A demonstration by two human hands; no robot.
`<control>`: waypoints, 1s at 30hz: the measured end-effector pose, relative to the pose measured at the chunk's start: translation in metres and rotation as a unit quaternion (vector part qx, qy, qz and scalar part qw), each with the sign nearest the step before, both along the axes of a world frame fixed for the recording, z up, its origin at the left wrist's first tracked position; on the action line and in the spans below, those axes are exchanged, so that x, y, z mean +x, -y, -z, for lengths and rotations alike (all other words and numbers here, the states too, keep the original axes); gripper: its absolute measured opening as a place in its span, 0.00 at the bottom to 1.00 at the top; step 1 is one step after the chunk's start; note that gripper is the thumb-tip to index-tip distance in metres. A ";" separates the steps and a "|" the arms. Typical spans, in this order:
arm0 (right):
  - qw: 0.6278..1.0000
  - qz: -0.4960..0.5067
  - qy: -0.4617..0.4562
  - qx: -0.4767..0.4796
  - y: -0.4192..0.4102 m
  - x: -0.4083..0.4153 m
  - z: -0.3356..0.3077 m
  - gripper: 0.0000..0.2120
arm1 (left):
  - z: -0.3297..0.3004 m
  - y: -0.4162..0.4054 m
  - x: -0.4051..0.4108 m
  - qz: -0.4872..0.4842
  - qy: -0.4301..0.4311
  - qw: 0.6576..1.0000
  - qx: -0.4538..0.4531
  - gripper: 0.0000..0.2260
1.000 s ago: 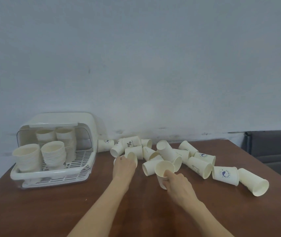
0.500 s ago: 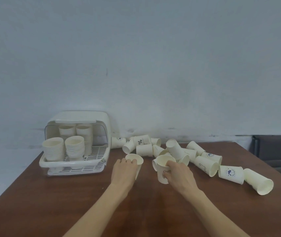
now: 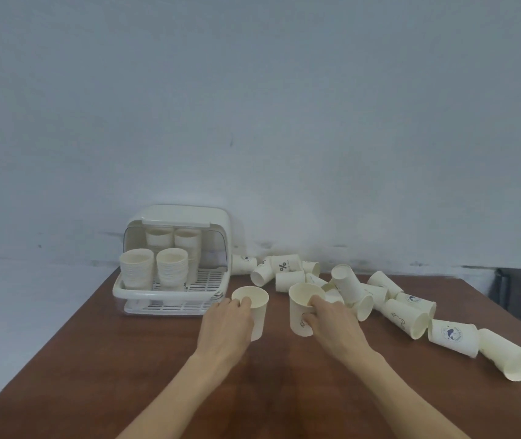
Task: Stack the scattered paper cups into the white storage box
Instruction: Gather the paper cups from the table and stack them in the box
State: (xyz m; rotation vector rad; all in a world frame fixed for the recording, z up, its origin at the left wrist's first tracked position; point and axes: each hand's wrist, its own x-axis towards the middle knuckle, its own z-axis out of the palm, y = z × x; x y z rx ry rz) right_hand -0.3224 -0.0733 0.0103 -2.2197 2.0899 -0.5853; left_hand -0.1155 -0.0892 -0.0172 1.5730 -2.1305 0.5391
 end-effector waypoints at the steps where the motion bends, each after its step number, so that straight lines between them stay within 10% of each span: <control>1: 1.000 -0.008 -0.004 -0.002 0.000 0.004 -0.001 0.08 | 0.000 -0.002 0.004 0.000 -0.001 1.000 -0.003 0.17; 30: 0.987 -0.152 -0.047 -0.029 0.035 0.153 0.001 0.09 | 0.003 -0.021 0.141 -0.118 -0.096 0.988 -0.022 0.10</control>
